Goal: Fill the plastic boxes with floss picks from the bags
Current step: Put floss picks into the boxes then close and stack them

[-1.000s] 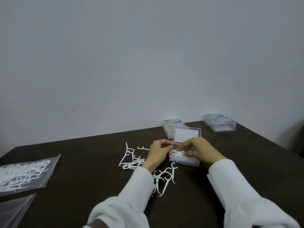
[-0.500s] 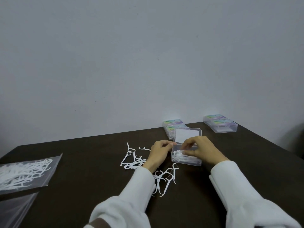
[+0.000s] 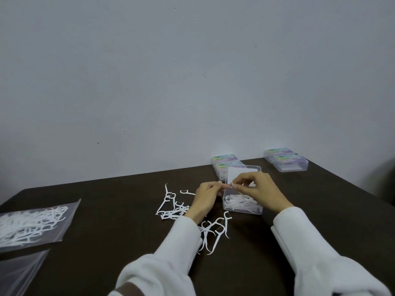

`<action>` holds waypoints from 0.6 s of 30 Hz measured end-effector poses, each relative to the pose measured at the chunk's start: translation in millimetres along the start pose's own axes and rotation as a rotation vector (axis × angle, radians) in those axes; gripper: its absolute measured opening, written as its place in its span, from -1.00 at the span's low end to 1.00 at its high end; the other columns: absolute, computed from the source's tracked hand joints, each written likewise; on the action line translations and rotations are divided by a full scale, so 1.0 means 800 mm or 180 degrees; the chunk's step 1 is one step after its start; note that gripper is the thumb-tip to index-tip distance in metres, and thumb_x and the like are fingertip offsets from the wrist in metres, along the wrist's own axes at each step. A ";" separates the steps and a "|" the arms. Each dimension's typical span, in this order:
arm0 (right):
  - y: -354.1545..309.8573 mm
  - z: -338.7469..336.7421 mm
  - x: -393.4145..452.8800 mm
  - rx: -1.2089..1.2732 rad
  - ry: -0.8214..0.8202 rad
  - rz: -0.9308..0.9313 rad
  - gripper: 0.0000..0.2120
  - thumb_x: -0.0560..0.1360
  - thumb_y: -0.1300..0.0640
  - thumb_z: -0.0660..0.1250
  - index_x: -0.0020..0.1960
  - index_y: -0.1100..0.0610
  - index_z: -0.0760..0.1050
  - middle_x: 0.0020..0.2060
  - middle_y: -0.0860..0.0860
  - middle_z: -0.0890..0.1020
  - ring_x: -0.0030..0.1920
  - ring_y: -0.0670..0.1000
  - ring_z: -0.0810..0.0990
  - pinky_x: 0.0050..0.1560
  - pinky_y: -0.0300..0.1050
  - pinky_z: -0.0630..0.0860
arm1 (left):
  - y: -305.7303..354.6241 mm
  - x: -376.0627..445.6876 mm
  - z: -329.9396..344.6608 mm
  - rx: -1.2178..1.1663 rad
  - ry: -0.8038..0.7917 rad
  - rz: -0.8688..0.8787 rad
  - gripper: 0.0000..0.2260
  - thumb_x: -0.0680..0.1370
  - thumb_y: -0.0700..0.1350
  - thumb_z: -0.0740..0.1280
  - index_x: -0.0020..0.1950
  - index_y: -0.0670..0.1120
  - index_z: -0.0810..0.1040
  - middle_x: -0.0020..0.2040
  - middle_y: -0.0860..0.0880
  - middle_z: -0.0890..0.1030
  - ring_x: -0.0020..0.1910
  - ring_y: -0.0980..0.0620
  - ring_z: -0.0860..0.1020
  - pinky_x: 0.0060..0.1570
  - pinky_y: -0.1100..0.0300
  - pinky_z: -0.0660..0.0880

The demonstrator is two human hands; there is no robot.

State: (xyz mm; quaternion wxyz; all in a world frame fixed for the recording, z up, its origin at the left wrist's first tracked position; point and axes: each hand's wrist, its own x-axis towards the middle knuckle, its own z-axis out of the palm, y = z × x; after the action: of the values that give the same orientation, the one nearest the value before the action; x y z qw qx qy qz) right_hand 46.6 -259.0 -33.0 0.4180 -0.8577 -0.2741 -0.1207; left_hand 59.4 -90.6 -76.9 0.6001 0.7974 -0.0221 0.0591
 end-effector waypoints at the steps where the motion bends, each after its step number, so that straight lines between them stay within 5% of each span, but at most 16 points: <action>1: -0.001 -0.002 0.000 0.0096 0.0198 -0.0006 -0.97 0.43 0.17 0.42 -0.15 0.13 0.64 -0.28 -0.07 0.64 -0.28 -0.14 0.55 -0.24 -0.44 0.43 | 0.001 0.000 0.000 -0.0004 0.0000 -0.0013 -0.67 0.62 -0.07 0.16 -0.17 0.05 0.69 -0.05 -0.12 0.69 0.06 -0.12 0.60 0.25 -0.04 0.45; 5: 0.001 -0.007 0.002 0.0557 0.0783 0.0191 -0.93 0.41 0.25 0.43 -0.15 0.13 0.56 -0.25 0.02 0.66 -0.23 -0.05 0.62 -0.19 -0.40 0.52 | 0.005 -0.002 0.001 -0.0048 0.0015 -0.0084 -0.66 0.64 -0.08 0.12 -0.14 -0.01 0.67 -0.04 -0.13 0.68 0.07 -0.12 0.59 0.23 0.04 0.45; 8: 0.002 -0.006 0.002 0.0578 0.0746 0.0431 -0.87 0.37 0.26 0.47 -0.21 0.11 0.52 -0.27 0.03 0.66 -0.24 -0.06 0.64 -0.23 -0.36 0.54 | 0.005 -0.003 0.000 -0.0043 0.0002 -0.0112 -0.65 0.65 -0.05 0.11 -0.11 -0.02 0.67 -0.04 -0.10 0.68 0.06 -0.09 0.60 0.24 0.02 0.44; 11: 0.005 -0.005 -0.002 0.0096 0.0467 0.0623 -0.87 0.36 0.20 0.48 -0.27 0.07 0.54 -0.32 -0.06 0.64 -0.26 -0.14 0.62 -0.23 -0.35 0.53 | 0.006 -0.004 0.000 -0.0010 0.0015 -0.0109 -0.64 0.65 -0.05 0.10 -0.11 -0.02 0.67 -0.03 -0.10 0.68 0.07 -0.09 0.59 0.25 0.01 0.43; 15: 0.008 -0.010 -0.008 -0.1281 0.0036 0.0560 -0.93 0.36 0.05 0.40 -0.26 -0.07 0.52 -0.33 -0.19 0.60 -0.22 -0.17 0.58 0.04 -0.11 0.48 | 0.009 -0.007 -0.001 -0.0002 0.0013 -0.0080 -0.65 0.65 -0.07 0.10 -0.11 -0.01 0.67 -0.03 -0.09 0.68 0.09 -0.11 0.58 0.22 0.09 0.45; 18: 0.007 -0.011 -0.008 -0.1456 -0.0040 0.0451 -0.94 0.41 0.04 0.37 -0.22 -0.11 0.52 -0.30 -0.22 0.56 -0.22 -0.17 0.52 0.14 -0.07 0.39 | 0.010 -0.008 -0.002 0.0046 -0.0020 -0.0009 -0.68 0.64 -0.05 0.12 -0.10 0.01 0.66 -0.04 -0.09 0.68 0.07 -0.11 0.59 0.23 0.01 0.45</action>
State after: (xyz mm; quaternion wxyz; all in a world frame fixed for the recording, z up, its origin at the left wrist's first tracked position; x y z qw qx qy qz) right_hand 44.8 -270.9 -34.4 0.2186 -0.9479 -0.1813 -0.1446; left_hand 51.7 -91.3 -70.0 0.5944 0.8019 -0.0225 0.0559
